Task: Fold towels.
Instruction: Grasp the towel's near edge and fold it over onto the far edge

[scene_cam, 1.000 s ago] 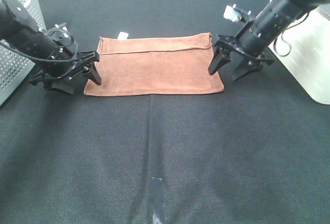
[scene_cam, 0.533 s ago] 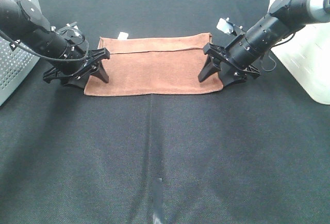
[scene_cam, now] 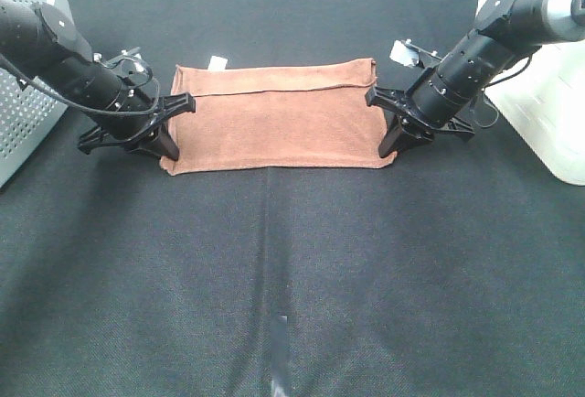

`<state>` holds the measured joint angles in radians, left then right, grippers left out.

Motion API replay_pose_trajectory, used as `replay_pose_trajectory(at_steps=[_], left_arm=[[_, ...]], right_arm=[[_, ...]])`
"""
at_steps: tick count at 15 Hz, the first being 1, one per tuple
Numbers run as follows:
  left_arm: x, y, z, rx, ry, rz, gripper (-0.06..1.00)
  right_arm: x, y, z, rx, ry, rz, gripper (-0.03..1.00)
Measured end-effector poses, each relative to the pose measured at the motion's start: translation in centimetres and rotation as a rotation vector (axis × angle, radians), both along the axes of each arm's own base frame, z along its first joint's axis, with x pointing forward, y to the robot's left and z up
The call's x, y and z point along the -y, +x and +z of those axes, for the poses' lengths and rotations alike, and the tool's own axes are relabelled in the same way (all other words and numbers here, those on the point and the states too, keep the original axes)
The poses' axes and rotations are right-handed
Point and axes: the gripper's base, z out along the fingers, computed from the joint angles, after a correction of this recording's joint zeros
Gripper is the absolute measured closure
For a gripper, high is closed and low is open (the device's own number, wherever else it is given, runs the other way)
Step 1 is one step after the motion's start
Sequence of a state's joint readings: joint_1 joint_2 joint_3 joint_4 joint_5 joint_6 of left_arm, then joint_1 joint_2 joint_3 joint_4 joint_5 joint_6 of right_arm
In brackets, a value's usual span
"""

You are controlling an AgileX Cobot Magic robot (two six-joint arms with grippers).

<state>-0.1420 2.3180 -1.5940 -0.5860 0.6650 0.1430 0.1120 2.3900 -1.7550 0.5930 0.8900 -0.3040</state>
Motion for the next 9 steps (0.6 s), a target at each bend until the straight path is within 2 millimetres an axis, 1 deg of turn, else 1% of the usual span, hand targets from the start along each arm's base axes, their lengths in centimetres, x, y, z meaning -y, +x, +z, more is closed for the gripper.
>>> replay_pose_trajectory(at_steps=[2,3,4,5,6,9], left_arm=[[-0.1,-0.6,1.2,-0.006,0.025,-0.044,0.93],[-0.3,-1.1,2.1,-0.002,0.033,-0.053,0.93],[-0.5,-2.5,2.5,-0.022,0.048,-0.064,0.93],[-0.5,-2.5,2.5,-0.022,0.048,-0.064,0.93],[-0.7,-3.4,2.6,-0.037,0.055,-0.068,0.93],[-1.1,-7.2,2.5,-0.109,0.070,-0.077,0.93]], right_arm=[[0.2,-0.9,0.3,-0.016,-0.013,0.006,0.97],[0.3,-1.8,0.8,-0.027,-0.018,0.005,0.97],[0.5,-3.5,1.4,-0.049,-0.022,0.006,0.97],[0.5,-3.5,1.4,-0.049,-0.022,0.006,0.97],[0.7,-4.7,1.7,-0.062,-0.026,0.008,0.97],[1.1,-8.3,2.2,-0.094,-0.028,-0.004,0.97]])
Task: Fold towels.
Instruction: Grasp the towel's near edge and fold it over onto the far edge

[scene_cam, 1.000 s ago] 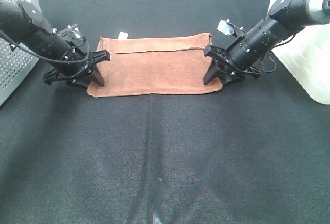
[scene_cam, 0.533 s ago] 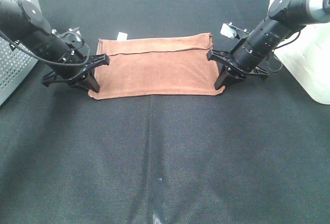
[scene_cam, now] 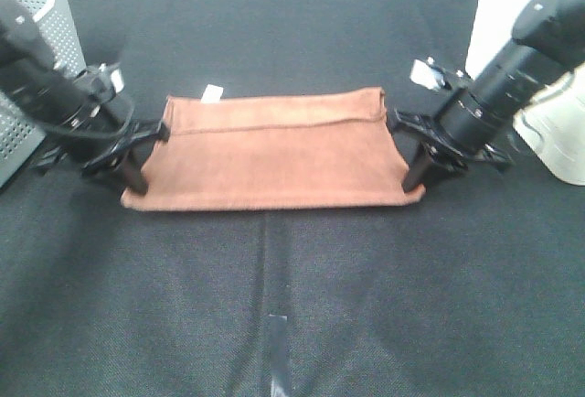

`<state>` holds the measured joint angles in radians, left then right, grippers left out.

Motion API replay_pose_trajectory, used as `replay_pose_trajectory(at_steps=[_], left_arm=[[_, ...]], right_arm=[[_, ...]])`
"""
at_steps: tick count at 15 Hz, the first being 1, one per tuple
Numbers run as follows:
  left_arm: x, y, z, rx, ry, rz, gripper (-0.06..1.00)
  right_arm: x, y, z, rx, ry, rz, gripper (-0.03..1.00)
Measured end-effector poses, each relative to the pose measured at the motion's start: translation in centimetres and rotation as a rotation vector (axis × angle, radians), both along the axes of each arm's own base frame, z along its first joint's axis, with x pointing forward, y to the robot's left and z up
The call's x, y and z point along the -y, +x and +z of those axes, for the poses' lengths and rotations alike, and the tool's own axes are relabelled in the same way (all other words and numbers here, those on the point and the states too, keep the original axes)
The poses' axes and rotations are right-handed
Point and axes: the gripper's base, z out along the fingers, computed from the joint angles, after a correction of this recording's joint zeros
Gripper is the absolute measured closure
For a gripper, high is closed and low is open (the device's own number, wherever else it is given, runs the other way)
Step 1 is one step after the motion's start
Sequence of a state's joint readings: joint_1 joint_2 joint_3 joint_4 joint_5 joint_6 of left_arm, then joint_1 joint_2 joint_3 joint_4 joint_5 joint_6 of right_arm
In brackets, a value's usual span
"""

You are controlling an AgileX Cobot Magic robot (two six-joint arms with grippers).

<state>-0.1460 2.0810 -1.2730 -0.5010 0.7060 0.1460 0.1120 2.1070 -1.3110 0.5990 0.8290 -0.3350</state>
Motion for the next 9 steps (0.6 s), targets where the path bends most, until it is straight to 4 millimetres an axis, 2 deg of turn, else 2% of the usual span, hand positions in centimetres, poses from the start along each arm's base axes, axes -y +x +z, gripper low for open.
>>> replay_pose_trajectory(at_steps=[3,4,6,9], left_arm=[[-0.4,-3.0,0.6,-0.024,0.009,-0.006,0.93],[-0.4,-3.1,0.7,-0.024,0.010,-0.009,0.93],[-0.4,-2.8,1.7,0.019,0.006,-0.002,0.93],[-0.3,0.1,4.6,0.129,-0.013,0.044,0.93]], right_arm=[[0.3,-2.8,-0.1,-0.033,-0.005,0.009,0.97],[0.3,-2.9,0.0,-0.029,-0.003,0.017,0.97],[0.2,-2.4,0.6,-0.007,0.002,0.028,0.97],[-0.2,0.5,3.5,0.117,0.017,0.040,0.97]])
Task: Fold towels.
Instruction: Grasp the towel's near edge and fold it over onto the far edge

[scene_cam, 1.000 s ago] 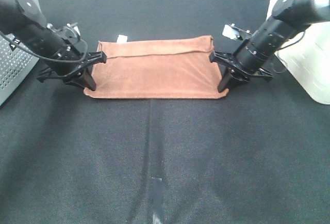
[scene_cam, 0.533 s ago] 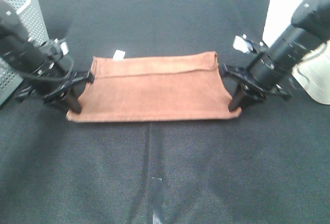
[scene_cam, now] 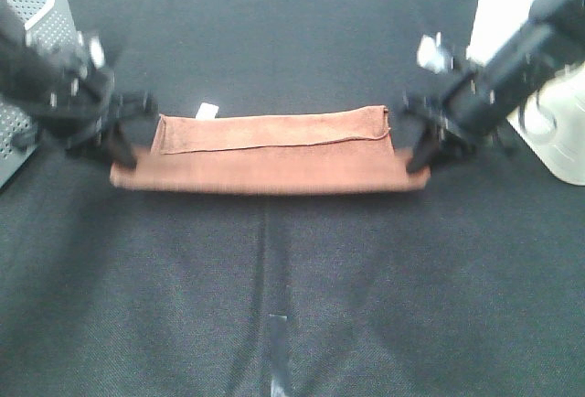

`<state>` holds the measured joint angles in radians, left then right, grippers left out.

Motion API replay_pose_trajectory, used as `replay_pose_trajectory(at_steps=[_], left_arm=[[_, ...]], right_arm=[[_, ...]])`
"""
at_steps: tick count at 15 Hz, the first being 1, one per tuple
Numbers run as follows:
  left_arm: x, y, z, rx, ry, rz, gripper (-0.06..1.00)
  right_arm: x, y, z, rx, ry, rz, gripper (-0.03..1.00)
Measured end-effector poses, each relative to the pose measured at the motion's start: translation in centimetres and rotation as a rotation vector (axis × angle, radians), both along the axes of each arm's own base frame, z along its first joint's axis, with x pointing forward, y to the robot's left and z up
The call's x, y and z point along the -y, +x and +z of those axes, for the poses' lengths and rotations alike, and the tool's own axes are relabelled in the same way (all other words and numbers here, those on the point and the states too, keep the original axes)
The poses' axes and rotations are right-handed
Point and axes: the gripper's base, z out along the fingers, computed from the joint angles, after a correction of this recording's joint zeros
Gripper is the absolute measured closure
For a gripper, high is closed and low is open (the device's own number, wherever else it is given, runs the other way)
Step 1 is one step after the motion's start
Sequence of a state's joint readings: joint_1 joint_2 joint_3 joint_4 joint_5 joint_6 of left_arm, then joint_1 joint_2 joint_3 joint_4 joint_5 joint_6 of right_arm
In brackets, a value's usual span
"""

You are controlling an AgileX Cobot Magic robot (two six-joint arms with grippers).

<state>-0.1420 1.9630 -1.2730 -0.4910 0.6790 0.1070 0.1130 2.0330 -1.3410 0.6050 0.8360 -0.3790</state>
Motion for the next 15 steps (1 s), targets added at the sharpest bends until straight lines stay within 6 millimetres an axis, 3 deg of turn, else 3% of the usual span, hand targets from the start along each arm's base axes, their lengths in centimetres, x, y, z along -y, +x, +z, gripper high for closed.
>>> replay_pose_trajectory(at_steps=[2,3,5,8,11,12,14,15], left_arm=[[-0.4,2.1,1.4,0.048,-0.019,0.037,0.93],[-0.4,2.1,1.4,0.048,-0.019,0.037,0.93],[-1.1,3.7,1.6,0.065,-0.032,0.073,0.93],[-1.2,6.3,0.8,0.093,-0.036,0.085,0.93],[-1.1,8.7,-2.0,0.090,-0.033,0.095,0.93],[-0.9,9.1,-2.7,0.083,-0.045,0.104,0.93],[-0.8,9.4,-4.3,0.052,-0.069,0.123,0.86],[-0.8,9.4,-4.6,0.048,-0.069,0.126,0.76]], right_arm=[[-0.2,2.1,1.8,0.078,0.007,0.011,0.97],[-0.2,2.1,1.8,0.078,0.007,0.011,0.97],[-0.5,4.2,2.4,0.111,0.020,0.007,0.97],[-0.9,7.6,1.3,0.150,0.021,0.006,0.97],[-1.1,9.8,-1.1,0.148,0.017,-0.004,0.97],[-1.1,10.4,-2.8,0.136,0.013,-0.011,0.97],[-1.1,10.7,-3.8,0.133,0.001,-0.021,0.96],[-1.1,10.8,-3.8,0.141,0.001,-0.026,0.89]])
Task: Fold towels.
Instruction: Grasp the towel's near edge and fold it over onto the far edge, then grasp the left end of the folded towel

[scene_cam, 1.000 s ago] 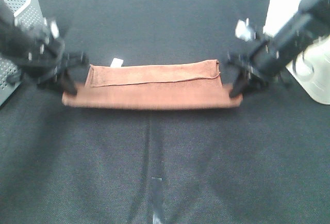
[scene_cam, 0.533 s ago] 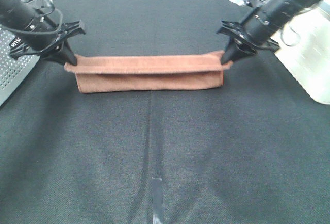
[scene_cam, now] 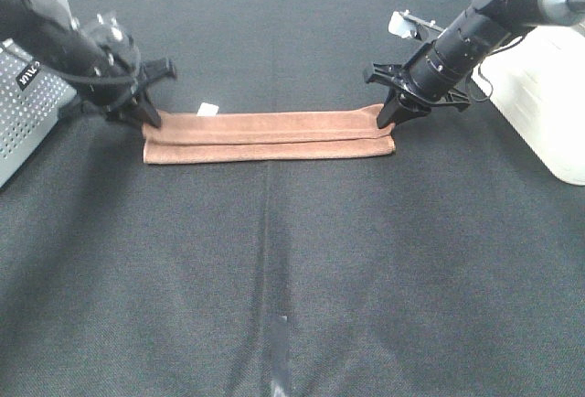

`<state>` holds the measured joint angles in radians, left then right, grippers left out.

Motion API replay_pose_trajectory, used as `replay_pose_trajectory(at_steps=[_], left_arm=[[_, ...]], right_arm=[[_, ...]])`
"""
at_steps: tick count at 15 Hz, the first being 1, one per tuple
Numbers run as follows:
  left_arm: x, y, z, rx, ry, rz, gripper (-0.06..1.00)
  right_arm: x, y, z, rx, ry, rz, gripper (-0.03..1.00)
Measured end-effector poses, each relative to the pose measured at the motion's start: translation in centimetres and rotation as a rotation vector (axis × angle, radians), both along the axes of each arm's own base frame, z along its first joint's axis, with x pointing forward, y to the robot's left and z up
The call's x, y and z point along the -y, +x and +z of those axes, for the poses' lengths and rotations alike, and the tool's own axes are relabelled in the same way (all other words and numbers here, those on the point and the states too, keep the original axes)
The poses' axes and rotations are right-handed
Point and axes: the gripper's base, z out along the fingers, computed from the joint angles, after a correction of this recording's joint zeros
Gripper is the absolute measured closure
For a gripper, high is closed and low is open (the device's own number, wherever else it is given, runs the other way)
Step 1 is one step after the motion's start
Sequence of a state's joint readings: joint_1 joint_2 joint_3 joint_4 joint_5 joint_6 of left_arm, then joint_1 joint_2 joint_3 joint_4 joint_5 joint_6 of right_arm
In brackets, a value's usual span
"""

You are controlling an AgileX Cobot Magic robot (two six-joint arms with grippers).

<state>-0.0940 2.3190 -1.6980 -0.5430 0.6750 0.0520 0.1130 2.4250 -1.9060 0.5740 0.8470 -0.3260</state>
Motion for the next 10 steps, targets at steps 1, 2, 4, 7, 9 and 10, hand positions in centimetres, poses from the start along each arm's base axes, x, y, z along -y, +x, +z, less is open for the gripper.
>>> replay_pose_trajectory(at_steps=[1,2,4,7,9,10], left_arm=[[-0.04,0.13,-0.20,0.009,0.003,0.008,0.64],[-0.07,0.21,-0.17,0.018,0.004,0.013,0.51],[-0.05,0.24,-0.07,0.016,0.004,0.007,0.24],[-0.07,0.21,-0.09,0.012,0.007,0.006,0.20],[-0.08,0.22,-0.09,0.014,0.007,0.008,0.20],[-0.08,0.23,-0.28,0.011,0.008,0.009,0.20]], right_arm=[[-0.05,0.08,0.04,0.006,0.008,-0.008,0.78],[-0.09,0.10,0.09,0.006,0.014,-0.012,0.60],[-0.12,0.05,0.40,-0.014,0.022,-0.007,0.24],[-0.08,-0.10,0.37,-0.029,0.015,0.000,0.16],[-0.02,-0.13,0.38,-0.029,0.005,0.005,0.15],[0.01,-0.15,0.56,-0.026,0.002,0.007,0.15]])
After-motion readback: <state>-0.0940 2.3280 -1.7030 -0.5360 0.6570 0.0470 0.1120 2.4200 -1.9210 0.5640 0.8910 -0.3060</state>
